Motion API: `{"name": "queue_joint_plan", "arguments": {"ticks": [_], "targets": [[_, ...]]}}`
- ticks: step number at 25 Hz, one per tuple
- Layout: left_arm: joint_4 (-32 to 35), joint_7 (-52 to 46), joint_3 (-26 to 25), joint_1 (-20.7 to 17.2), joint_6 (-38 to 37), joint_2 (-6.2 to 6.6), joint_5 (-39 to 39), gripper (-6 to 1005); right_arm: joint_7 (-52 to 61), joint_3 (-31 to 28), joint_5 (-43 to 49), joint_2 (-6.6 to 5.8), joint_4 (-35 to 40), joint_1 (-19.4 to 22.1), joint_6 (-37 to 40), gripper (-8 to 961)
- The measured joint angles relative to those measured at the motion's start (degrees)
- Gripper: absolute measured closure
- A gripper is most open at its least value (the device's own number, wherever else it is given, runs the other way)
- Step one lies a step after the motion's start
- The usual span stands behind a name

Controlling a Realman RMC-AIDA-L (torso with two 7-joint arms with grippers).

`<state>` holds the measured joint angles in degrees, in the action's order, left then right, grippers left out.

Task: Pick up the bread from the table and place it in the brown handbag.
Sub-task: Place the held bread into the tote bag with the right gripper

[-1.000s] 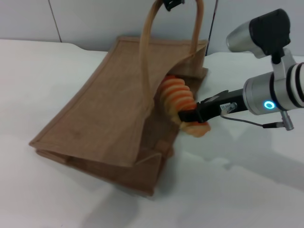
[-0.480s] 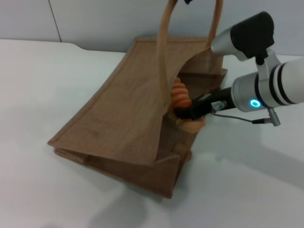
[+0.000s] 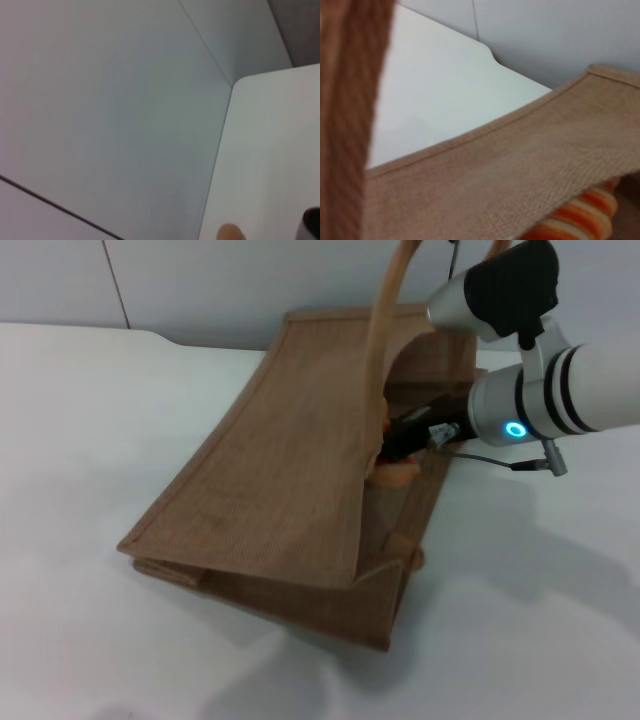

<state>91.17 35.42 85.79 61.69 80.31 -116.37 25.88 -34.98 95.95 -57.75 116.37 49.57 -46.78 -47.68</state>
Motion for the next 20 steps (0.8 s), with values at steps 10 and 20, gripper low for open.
{"name": "queue_joint_plan", "arguments": {"ticks": [10, 20], "targets": [[0.3, -0.4, 0.8, 0.2, -0.7, -0.09, 0.6, 781, -6.7, 0.7, -7.8, 0.15, -5.5, -2.7, 2.2, 566], [0.3, -0.7, 0.9, 0.8, -0.9, -0.09, 0.6, 770, -7.0, 6.0, -13.3, 0.18, -6.3, -4.3, 6.0, 587]]}}
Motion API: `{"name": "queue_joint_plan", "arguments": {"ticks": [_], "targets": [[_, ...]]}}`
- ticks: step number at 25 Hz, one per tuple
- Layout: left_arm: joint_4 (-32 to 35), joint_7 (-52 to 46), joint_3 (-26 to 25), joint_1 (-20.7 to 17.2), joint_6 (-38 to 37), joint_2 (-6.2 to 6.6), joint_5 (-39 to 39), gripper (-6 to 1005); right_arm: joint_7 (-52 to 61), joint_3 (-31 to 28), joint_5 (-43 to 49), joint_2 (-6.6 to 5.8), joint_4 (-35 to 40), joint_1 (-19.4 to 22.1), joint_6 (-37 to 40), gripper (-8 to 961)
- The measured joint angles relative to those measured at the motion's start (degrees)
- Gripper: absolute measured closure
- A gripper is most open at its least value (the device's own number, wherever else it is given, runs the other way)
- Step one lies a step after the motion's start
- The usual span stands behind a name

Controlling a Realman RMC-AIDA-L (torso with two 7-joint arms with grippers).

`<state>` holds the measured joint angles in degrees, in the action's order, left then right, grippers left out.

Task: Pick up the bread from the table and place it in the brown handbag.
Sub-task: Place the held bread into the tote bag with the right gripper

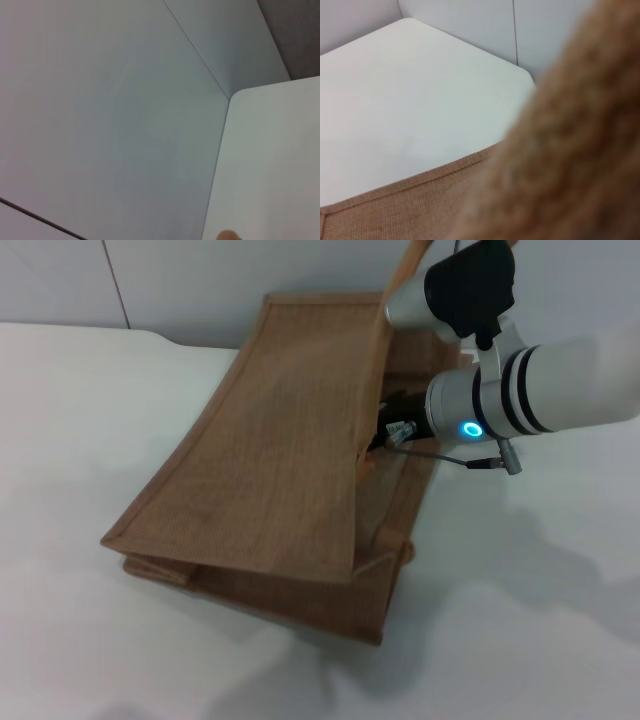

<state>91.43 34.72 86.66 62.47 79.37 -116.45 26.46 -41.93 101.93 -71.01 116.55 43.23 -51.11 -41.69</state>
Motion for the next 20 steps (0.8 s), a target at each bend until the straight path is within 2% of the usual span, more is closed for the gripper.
{"name": "queue_joint_plan", "arguments": {"ticks": [5, 10, 20], "targets": [[0.3, -0.1, 0.0, -1.1, -1.1, 0.0, 0.0, 765, 0.0, -0.2, -0.2, -0.12, -0.7, 0.0, -0.5, 584], [1.6, -0.1, -0.1, -2.7, -1.4, 0.06, -0.1, 759, 0.0, -0.8, -0.3, -0.24, -0.6, 0.2, -1.8, 368], [1.6, -0.1, -0.3, -4.2, -2.4, 0.18, -0.6, 749, 0.3, -2.0, 0.3, -0.61, -0.2, 1.5, -3.0, 124]]}}
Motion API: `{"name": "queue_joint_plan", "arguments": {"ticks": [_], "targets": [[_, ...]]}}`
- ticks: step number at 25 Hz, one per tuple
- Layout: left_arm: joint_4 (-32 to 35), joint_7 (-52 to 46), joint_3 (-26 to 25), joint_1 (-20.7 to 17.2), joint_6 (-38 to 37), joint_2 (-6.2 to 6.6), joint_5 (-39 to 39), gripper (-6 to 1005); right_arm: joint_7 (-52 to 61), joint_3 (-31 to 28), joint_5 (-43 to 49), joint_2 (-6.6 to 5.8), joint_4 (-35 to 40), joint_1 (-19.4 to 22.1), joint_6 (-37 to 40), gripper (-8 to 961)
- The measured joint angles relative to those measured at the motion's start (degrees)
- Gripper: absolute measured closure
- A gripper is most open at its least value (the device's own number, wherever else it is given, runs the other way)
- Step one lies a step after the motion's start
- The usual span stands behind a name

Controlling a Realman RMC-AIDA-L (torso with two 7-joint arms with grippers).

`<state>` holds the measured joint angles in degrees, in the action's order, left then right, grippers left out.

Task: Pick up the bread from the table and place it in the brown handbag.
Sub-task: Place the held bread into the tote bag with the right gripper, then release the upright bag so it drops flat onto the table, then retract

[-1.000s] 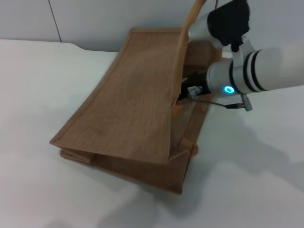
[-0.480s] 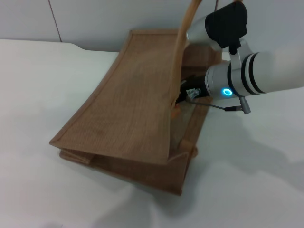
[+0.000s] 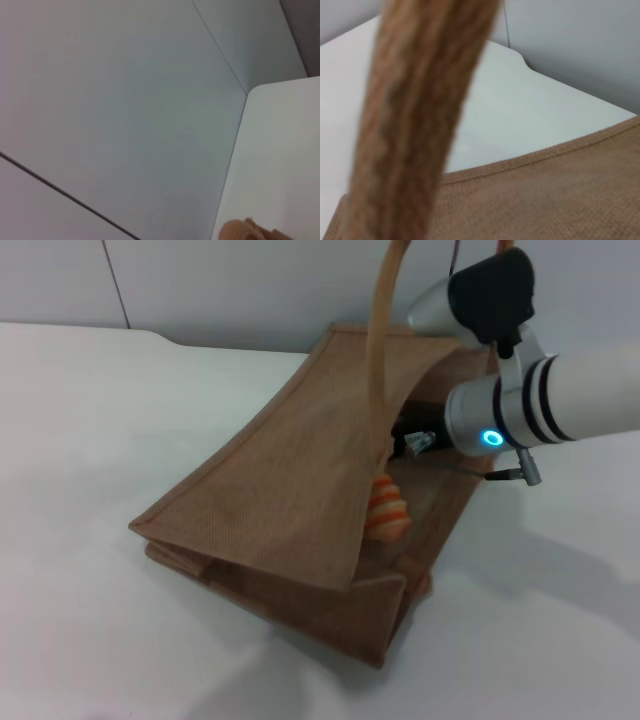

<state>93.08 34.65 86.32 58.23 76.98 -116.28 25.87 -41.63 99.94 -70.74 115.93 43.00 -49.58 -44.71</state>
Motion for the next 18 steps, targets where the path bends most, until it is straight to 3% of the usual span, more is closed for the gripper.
{"name": "queue_joint_plan", "arguments": {"ticks": [4, 8, 13, 18], "targets": [[0.0, 0.1, -0.1, -0.7, -0.1, 0.01, -0.1, 744, -0.1, -1.4, 0.8, -0.11, 0.5, 1.3, -1.4, 90], [0.0, 0.1, -0.3, -2.2, -0.7, 0.13, -1.1, 740, 0.8, -5.3, 7.1, -0.18, 0.2, 3.1, -4.0, 89], [0.0, 0.0, -0.8, -6.4, -2.6, 0.13, -4.1, 735, 1.6, -13.6, 16.1, -0.18, 2.2, 7.3, -7.7, 88], [0.1, 0.0, -3.8, -9.9, -5.5, 0.05, -1.6, 729, 2.1, -22.8, 24.4, -0.11, 6.7, 11.8, -9.9, 92]]}}
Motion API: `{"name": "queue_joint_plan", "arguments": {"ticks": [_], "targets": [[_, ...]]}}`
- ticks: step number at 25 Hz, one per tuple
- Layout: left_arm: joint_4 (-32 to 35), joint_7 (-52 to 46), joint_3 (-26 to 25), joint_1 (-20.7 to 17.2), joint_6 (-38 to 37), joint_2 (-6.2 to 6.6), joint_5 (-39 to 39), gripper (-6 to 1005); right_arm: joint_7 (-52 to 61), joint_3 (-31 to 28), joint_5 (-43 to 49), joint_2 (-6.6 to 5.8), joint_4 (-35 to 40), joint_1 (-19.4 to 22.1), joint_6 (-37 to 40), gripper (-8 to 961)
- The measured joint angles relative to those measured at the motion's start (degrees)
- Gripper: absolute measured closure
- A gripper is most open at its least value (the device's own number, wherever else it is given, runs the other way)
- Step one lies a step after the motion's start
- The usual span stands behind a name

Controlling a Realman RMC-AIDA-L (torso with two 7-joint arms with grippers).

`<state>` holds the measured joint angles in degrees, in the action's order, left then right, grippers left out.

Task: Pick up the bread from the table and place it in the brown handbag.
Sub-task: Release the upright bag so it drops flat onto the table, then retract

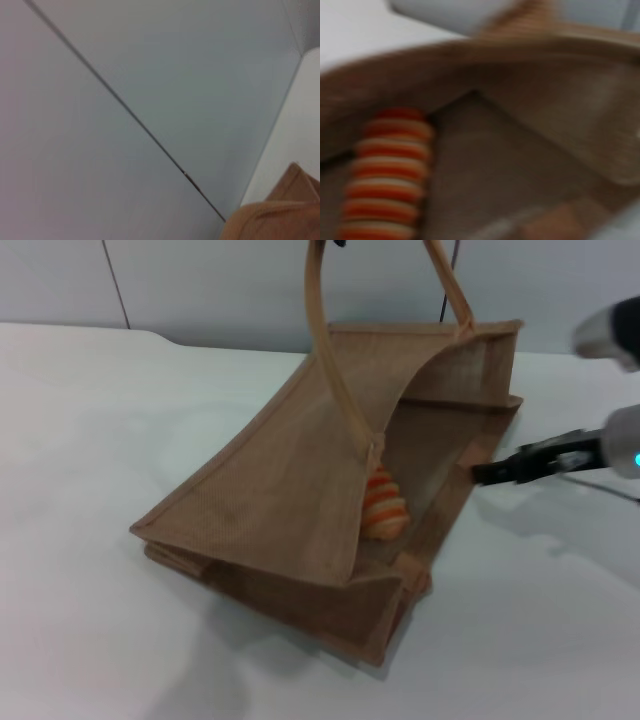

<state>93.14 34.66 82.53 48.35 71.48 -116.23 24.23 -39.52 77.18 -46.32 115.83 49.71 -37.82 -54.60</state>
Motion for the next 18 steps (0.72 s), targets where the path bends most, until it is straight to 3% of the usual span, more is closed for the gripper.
{"name": "queue_joint_plan", "arguments": {"ticks": [9, 16, 18], "targets": [[0.0, 4.1, -4.6, -4.3, -3.2, 0.14, 9.5, 720, -0.5, -7.8, 3.5, -0.03, 1.4, 2.7, 0.9, 97], [-1.3, 5.6, -4.5, -6.4, -6.1, 0.05, 16.5, 712, -0.6, -8.9, 4.6, 0.13, 1.0, 2.6, 1.7, 99], [-2.5, 6.9, -4.9, -6.5, -6.3, 0.16, 19.9, 630, -0.6, -9.0, 4.6, 0.19, 1.0, 2.6, 2.0, 99]]}}
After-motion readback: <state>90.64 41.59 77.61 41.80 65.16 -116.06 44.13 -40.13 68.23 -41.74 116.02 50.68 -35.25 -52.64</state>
